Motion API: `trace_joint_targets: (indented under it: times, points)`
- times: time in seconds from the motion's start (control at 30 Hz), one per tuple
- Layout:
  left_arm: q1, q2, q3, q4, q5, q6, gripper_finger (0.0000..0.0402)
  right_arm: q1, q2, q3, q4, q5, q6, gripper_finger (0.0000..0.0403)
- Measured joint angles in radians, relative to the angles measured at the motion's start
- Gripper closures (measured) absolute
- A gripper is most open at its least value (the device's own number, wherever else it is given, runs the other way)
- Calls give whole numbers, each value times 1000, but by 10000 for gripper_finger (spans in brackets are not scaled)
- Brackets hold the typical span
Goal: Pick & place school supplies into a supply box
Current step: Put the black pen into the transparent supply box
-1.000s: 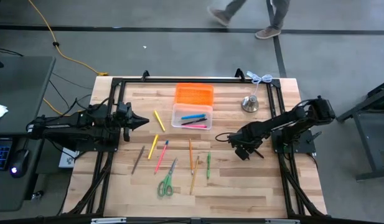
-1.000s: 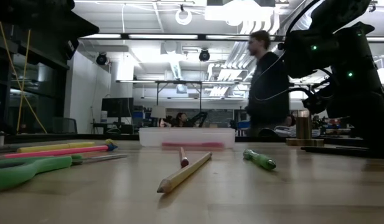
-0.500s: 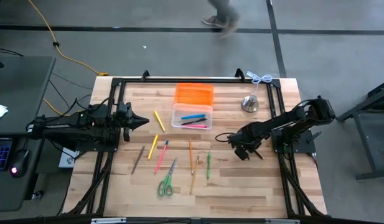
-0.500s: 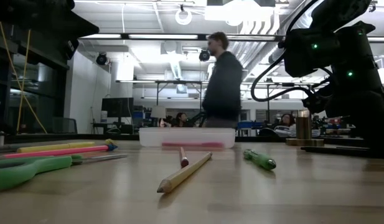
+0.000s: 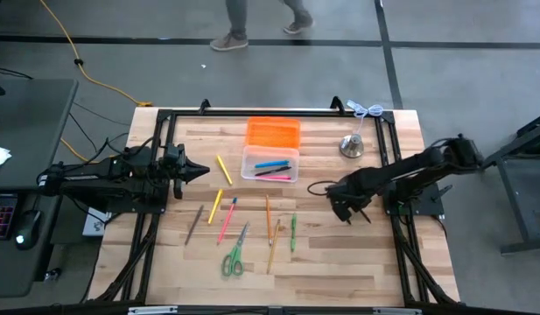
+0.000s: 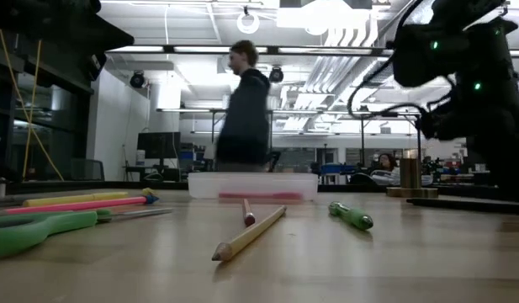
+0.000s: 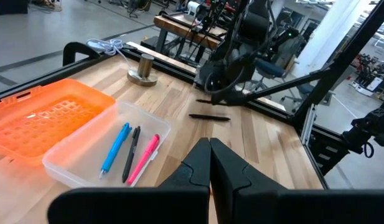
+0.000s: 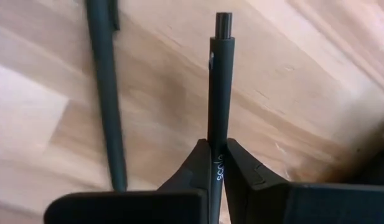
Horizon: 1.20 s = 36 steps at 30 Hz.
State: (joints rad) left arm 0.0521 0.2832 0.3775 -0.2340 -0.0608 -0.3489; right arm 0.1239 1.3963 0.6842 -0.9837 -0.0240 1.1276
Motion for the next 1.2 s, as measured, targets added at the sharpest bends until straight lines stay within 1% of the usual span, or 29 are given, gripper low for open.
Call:
trace_joint_targets:
  times: [0.27, 0.47, 0.6, 0.8, 1.0, 1.2]
  points:
    - [0, 0, 0, 0, 0, 0, 369, 0, -168, 1, -31, 3, 72, 400]
    - [0, 0, 0, 0, 0, 0, 369, 1, -309, 2, 13, 48, 125, 398]
    - [0, 0, 0, 0, 0, 0, 369, 0, -404, 3, 121, 94, 130, 400]
    - [0, 0, 0, 0, -2, 0, 369, 0, -498, 4, 362, 168, 111, 398]
    - [0, 0, 0, 0, -2, 0, 369, 0, -520, 5, 602, 190, 42, 398]
    - [0, 0, 0, 0, -2, 0, 369, 0, -520, 5, 740, 188, -6, 400]
